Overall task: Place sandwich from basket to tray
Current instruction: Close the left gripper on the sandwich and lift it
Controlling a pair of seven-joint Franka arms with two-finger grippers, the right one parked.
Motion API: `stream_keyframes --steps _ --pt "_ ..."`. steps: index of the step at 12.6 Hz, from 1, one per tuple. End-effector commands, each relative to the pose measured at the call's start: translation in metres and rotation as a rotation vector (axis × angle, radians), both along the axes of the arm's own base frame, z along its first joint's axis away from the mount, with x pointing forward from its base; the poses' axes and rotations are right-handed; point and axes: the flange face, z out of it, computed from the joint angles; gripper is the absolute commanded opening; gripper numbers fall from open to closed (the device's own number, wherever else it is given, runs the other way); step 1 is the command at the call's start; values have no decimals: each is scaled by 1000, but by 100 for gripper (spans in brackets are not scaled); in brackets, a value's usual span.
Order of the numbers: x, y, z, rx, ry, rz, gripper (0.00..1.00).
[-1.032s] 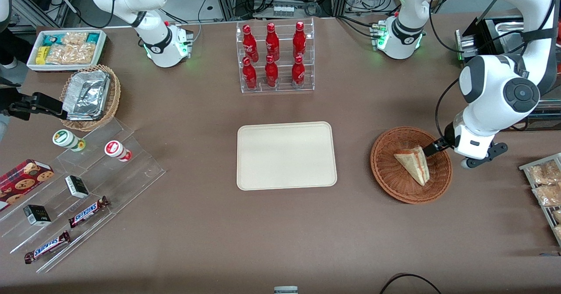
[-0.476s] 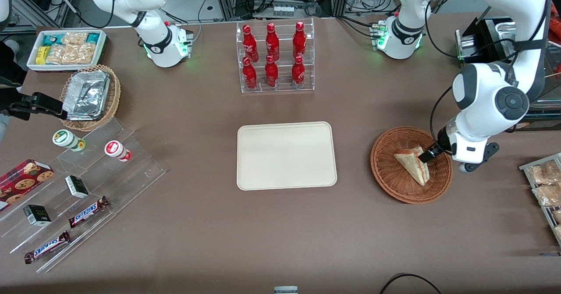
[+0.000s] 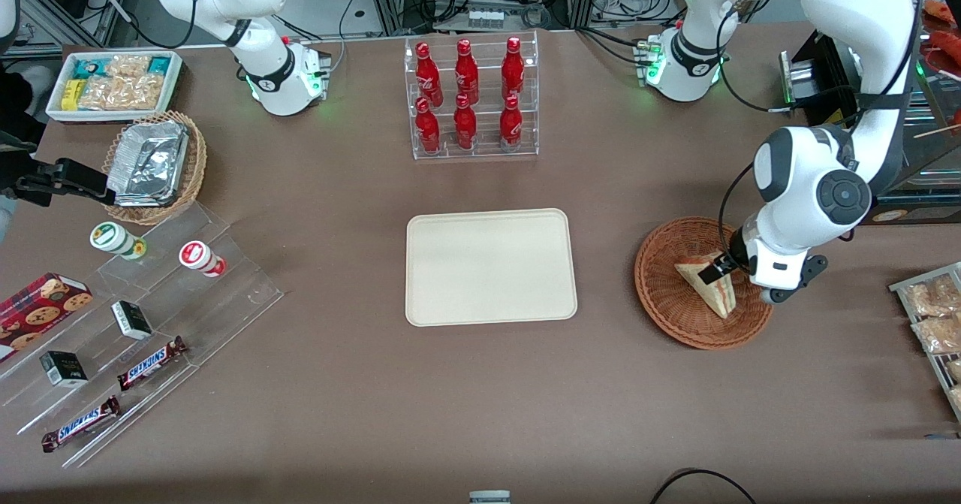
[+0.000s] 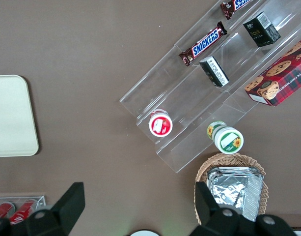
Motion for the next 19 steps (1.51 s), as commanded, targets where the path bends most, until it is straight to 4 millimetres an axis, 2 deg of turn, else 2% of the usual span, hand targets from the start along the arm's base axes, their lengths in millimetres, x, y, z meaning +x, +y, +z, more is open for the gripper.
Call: stream_keyframes --steps 1,4,7,8,9,10,11,14,16,17,19 --pt "1 -5 -17 -8 -1 35 100" --pt "-3 -4 -27 -4 26 35 100" --pt "-5 -3 -45 -3 51 43 100" --pt "-6 -4 -49 -2 57 43 97" --pt "-6 -3 -50 -2 60 46 70" --pt "-7 -3 -50 -1 63 44 29" --pt "-7 -3 -48 0 66 44 0" --pt "-5 -3 -34 -1 73 29 0" --pt "4 -5 -7 4 98 8 0" --pt "12 -10 7 4 101 -21 0" --pt "23 -37 36 -13 82 -75 0"
